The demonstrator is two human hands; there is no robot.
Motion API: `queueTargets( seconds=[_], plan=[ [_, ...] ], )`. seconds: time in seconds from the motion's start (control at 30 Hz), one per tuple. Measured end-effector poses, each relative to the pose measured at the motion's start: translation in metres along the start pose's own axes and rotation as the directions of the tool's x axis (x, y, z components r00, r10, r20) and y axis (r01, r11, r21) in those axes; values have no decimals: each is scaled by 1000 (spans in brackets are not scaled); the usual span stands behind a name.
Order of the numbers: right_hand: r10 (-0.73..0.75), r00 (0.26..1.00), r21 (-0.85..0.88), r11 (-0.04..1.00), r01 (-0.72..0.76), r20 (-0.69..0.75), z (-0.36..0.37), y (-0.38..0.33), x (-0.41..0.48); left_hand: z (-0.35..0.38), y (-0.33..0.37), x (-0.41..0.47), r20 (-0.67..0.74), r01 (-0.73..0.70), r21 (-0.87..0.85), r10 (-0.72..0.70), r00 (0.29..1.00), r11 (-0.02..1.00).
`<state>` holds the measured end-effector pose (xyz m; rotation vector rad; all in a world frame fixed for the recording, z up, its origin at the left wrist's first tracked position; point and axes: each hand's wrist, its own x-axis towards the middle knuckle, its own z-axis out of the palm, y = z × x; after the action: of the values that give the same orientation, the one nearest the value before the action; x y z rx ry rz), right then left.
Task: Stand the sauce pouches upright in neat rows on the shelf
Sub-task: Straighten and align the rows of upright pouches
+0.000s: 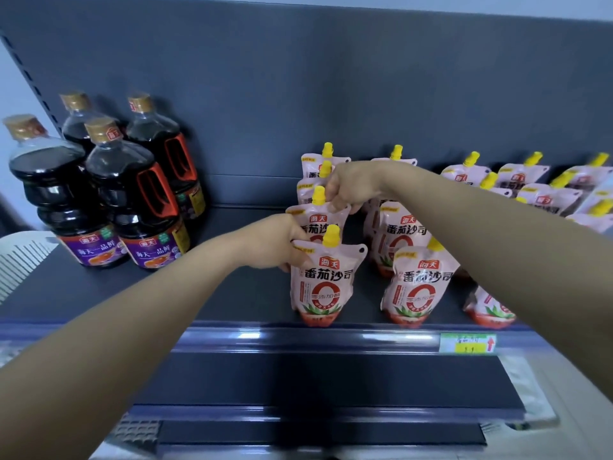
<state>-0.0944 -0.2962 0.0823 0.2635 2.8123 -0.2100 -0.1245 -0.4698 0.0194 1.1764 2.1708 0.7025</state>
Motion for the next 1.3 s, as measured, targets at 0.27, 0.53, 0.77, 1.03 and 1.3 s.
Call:
queueTargets(
  seconds=[0.27,0.53,0.77,1.03,1.3],
  plan=[
    [6,1000,213,977,-7,8,-30,19,0,-27,15,-10,-31,-4,-172,-1,1000,985],
    [9,974,40,999,0,-227,-32,35,36,-44,1,22,-369,60,-21,-64,927,998],
    [-89,984,-20,996,87,-157,-17,32,77,-31,-12,46,-335,82,72,-53,941,994],
    [-134,976,-24,991,132,-171,-22,24,89,-33,-17,51,-356,92,43,-71,932,995],
    [-156,981,57,985,163,-119,-27,29,89,-33,-14,55,-382,92,31,-73,921,995]
  ],
)
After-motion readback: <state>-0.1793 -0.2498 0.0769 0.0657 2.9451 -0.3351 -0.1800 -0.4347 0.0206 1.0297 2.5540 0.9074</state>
